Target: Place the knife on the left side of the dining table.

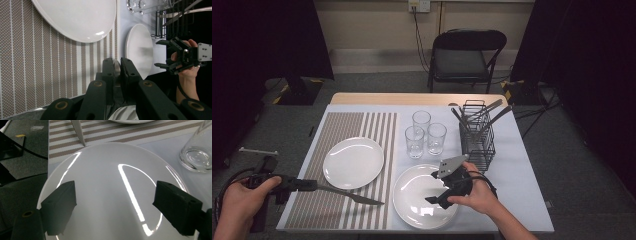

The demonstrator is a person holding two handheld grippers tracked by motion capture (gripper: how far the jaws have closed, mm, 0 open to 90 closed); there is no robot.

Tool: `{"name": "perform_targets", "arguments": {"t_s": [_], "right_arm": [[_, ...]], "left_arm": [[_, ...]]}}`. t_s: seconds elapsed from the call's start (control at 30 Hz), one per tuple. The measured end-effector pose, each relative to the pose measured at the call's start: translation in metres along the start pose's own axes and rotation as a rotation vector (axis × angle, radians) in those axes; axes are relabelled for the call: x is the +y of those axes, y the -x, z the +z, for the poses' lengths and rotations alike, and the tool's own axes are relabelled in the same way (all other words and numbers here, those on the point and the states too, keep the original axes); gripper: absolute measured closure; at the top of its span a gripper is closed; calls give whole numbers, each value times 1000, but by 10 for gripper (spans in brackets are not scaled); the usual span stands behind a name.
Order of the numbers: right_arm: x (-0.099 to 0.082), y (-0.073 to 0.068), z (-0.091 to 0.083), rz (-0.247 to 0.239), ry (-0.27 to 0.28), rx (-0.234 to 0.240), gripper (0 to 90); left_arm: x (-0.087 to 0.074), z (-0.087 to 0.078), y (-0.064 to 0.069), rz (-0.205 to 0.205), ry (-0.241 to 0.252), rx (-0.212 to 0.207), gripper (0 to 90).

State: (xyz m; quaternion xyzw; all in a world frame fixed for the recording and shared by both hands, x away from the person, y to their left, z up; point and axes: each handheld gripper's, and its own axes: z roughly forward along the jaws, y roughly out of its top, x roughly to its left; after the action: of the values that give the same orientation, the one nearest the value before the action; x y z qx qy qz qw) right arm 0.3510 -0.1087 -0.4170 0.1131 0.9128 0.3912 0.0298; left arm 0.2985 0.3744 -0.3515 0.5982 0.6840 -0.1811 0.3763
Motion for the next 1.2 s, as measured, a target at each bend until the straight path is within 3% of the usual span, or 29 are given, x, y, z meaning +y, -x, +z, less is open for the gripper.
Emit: {"name": "perform_targets", "arguments": {"t_s": [0.2,0.37,0.43,0.47,0.57,0.63,0.7,0.87,1.0,1.07,1.17,1.2], "right_arm": [[9,-4,11,-11,1,21,183],[16,-8,21,-22,0,43,189],[20,-9,24,-31,3,51,191],[22,-11,26,-35,8,55,192],[27,-13,30,-42,14,62,194],[31,-15,33,-46,20,71,200],[34,-17,37,-49,23,78,201],[39,-20,46,-55,20,96,211],[42,-21,52,-63,14,104,220],[43,-21,55,-64,13,110,228],[45,-22,60,-75,4,114,234],[46,-23,62,-73,4,118,235]], "left_arm": [[2,1,2,-3,-2,25,820],[3,0,1,32,-23,48,813],[3,0,3,15,-13,58,811],[3,0,2,34,-16,62,811],[3,0,2,37,-20,61,811],[3,1,4,12,-1,59,812],[3,0,4,32,-7,62,812],[4,1,4,22,-7,66,811],[5,1,4,37,-12,69,809],[5,2,6,14,1,61,809],[6,1,5,45,-16,70,809],[5,1,6,35,-4,71,809]]}}
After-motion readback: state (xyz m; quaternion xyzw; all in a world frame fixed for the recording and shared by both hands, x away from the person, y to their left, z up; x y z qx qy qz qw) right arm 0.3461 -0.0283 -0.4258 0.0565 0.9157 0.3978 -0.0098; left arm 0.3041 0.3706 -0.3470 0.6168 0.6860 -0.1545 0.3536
